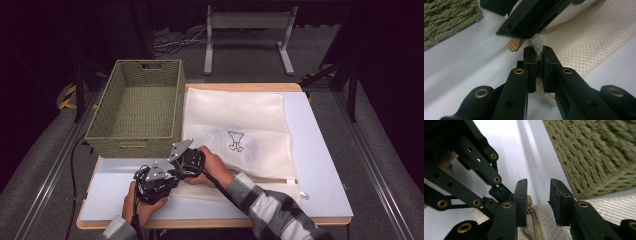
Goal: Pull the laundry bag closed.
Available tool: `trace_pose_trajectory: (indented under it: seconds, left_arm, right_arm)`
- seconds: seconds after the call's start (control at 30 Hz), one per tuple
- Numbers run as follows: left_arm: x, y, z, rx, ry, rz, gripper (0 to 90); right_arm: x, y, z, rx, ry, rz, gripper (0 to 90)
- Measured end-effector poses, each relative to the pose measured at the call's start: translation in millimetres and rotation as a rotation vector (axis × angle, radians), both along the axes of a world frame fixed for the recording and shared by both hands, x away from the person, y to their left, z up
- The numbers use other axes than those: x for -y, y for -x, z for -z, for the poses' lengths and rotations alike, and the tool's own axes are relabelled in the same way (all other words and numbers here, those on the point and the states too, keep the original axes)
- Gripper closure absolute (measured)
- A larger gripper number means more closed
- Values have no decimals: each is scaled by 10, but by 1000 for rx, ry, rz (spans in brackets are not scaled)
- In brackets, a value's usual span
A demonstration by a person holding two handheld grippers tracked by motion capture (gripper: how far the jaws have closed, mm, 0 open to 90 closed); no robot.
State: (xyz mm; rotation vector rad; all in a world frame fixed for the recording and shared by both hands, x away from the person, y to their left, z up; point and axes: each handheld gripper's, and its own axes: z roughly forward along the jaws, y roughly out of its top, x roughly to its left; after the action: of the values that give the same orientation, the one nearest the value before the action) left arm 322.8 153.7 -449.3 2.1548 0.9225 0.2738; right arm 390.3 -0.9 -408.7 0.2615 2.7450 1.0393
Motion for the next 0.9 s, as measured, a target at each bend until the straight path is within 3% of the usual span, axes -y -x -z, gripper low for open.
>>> trace_pose_trajectory:
  seconds: [0.23, 0.4, 0.5, 0.67, 0.9]
  left_arm:
    - [-1, 4, 8, -1, -7, 6, 839]
    - [3, 2, 13, -3, -8, 6, 836]
    - [6, 0, 15, -4, -10, 8, 832]
    - [9, 5, 29, -1, -13, -5, 818]
    - [-1, 22, 31, -20, -14, 2, 801]
  right_arm:
    - [-93, -14, 68, -15, 54, -7, 716]
    - [-89, -14, 66, -43, 61, -24, 854]
    - [-79, 3, 45, -39, 54, -22, 876]
    - [-52, -16, 29, -51, 57, -11, 779]
    - [-80, -63, 83, -79, 133, 5, 729]
